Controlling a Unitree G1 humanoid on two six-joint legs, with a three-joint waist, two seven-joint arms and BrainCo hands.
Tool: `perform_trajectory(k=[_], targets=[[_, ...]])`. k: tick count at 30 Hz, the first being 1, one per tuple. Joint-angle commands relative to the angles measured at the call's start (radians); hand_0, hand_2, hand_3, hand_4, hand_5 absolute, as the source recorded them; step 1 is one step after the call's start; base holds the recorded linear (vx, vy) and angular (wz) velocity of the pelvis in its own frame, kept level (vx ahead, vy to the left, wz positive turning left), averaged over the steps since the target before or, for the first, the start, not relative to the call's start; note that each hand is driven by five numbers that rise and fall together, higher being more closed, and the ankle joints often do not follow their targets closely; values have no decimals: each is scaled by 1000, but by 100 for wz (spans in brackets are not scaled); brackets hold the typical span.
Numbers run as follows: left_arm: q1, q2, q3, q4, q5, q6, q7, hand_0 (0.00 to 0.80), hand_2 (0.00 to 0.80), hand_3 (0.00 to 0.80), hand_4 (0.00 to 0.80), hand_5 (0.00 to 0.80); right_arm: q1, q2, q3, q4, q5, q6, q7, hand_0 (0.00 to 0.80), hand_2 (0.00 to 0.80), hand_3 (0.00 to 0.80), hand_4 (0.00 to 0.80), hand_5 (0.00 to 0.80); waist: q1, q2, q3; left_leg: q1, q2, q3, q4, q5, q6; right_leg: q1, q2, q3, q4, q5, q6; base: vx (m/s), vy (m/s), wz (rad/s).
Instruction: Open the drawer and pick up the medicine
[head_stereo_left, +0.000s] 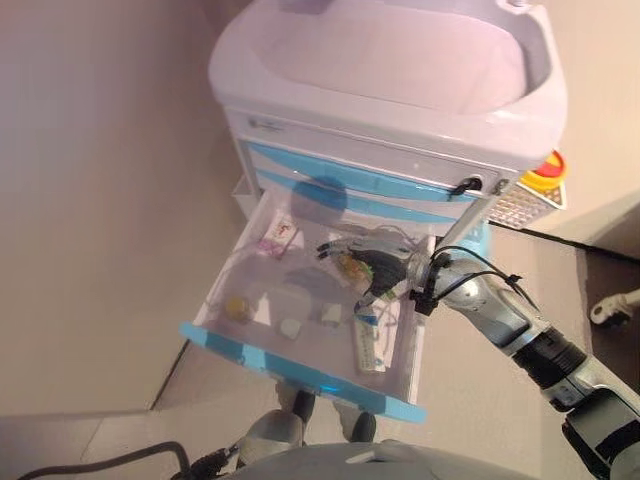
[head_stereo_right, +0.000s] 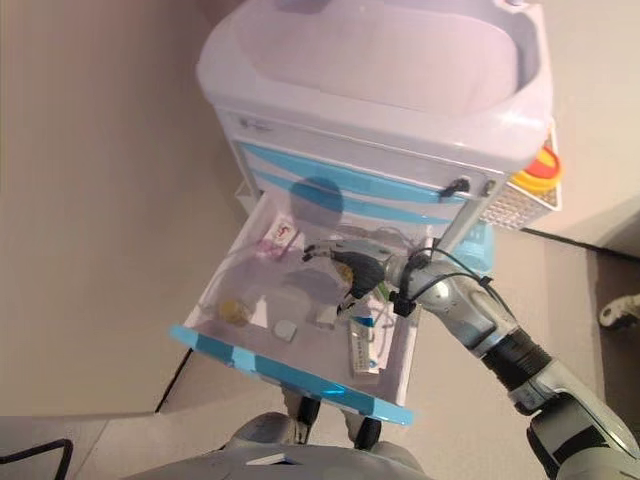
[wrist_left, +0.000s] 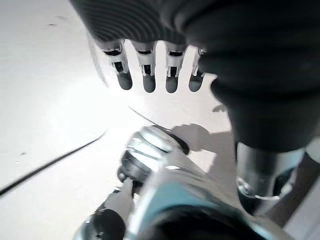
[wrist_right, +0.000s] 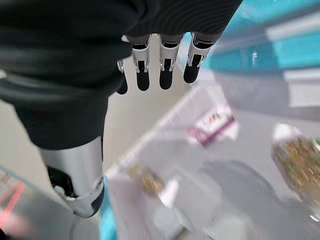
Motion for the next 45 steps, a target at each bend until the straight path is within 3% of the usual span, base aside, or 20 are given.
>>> perform_trajectory(k=[1, 10, 24, 33, 45], targets=[[24, 19, -31, 25, 52, 23, 3, 0, 0, 0, 0, 0, -42, 35, 70, 14, -78, 27, -52, 0, 0, 0, 0, 0, 28, -19, -33, -8, 8, 39, 18, -45, -10, -43, -60, -13, 130, -30, 40, 9, -12, 10], [4, 21, -54, -4, 70, 14, -14, 0, 0, 0, 0, 0, -95, 106, 146, 207, -156, 183, -46, 0, 0, 0, 0, 0, 36, -19, -19, -15, 14, 44, 15, -39, -16, -45, -61, -16, 126, -24, 37, -6, -14, 7], [-39, 2, -114, -74, 72, -6, -2, 0, 0, 0, 0, 0, -94, 187, 157, 331, -231, 196, -148, 0, 0, 0, 0, 0, 17, 3, -11, -35, 13, 60, 20, -34, -23, -67, -61, 7, 104, -6, 32, -5, 6, -3], [-35, -8, -117, -59, 81, 28, -3, 0, 0, 0, 0, 0, -102, 247, 158, 409, -253, 197, -194, 0, 0, 0, 0, 0, 26, 11, -8, -48, 7, 54, 20, -29, -23, -78, -62, 4, 101, -7, 30, 0, 0, 0], [-44, -14, -134, -53, 72, 0, -14, 0, 0, 0, 0, 0, -112, 309, 160, 486, -247, 221, -241, 0, 0, 0, 0, 0, 40, 26, 3, -60, 1, 38, 21, -24, -19, -93, -70, -5, 114, -9, 26, -8, 8, 2]])
